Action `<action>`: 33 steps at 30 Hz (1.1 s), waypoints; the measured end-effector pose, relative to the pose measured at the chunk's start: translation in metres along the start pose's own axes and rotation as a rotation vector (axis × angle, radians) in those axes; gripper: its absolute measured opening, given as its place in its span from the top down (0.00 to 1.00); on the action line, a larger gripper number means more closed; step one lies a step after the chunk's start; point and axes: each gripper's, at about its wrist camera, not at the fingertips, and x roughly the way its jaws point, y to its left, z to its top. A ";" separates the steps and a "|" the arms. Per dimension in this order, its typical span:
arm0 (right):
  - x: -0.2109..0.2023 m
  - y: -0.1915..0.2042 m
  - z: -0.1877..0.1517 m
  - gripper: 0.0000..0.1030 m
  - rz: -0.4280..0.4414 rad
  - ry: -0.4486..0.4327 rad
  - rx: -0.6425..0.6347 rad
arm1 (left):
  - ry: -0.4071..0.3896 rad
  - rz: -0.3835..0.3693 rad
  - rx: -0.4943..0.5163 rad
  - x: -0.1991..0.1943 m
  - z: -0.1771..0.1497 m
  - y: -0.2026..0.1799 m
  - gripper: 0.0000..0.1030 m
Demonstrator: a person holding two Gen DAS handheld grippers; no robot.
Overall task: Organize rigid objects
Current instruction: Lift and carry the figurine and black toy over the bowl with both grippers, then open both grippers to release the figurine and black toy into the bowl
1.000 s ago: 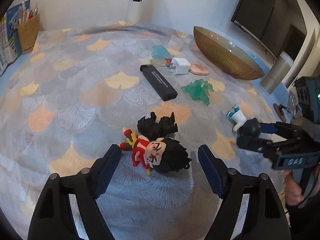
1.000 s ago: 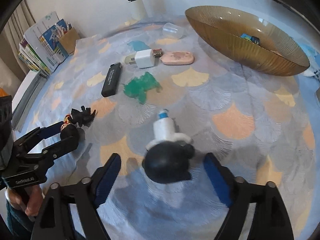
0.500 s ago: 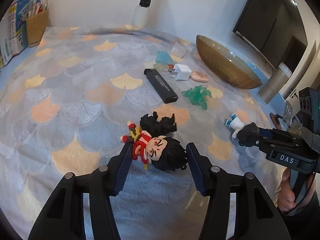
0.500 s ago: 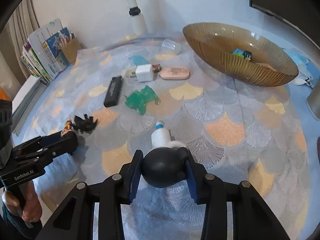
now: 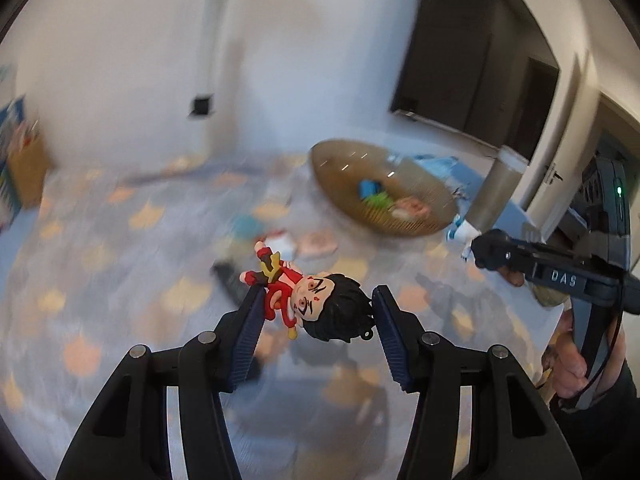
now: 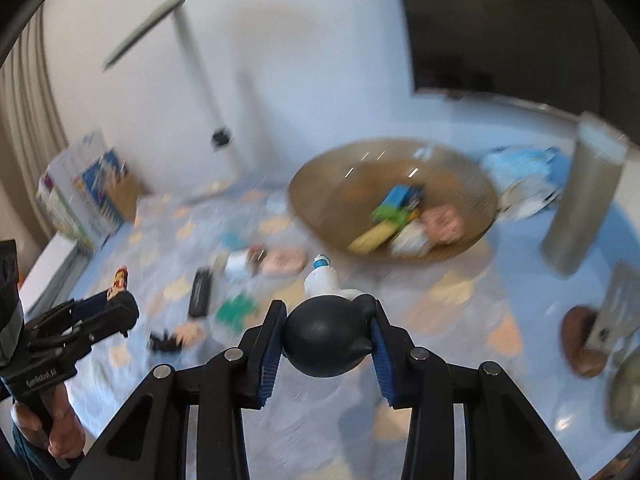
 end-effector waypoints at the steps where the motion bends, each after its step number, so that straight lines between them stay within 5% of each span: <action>1: -0.004 -0.006 0.007 0.62 -0.005 -0.017 0.011 | -0.009 -0.008 0.015 0.003 0.007 -0.006 0.50; 7: -0.007 -0.045 0.055 0.62 -0.071 -0.098 0.077 | -0.035 -0.058 0.086 0.045 0.068 -0.042 0.50; 11: 0.020 -0.072 0.078 0.62 -0.130 -0.051 0.153 | -0.008 -0.076 0.067 0.094 0.098 -0.055 0.50; 21: 0.083 -0.118 0.085 0.62 -0.242 0.078 0.224 | 0.131 -0.026 0.072 0.196 0.100 -0.065 0.50; 24: 0.094 -0.124 0.091 0.62 -0.284 0.070 0.208 | 0.137 -0.014 0.086 0.208 0.103 -0.069 0.48; 27: 0.097 -0.127 0.100 0.61 -0.302 0.070 0.184 | 0.110 0.000 0.084 0.203 0.111 -0.069 0.29; 33: 0.061 -0.127 0.097 0.55 -0.279 0.014 0.215 | 0.028 -0.016 0.022 0.147 0.116 -0.048 0.29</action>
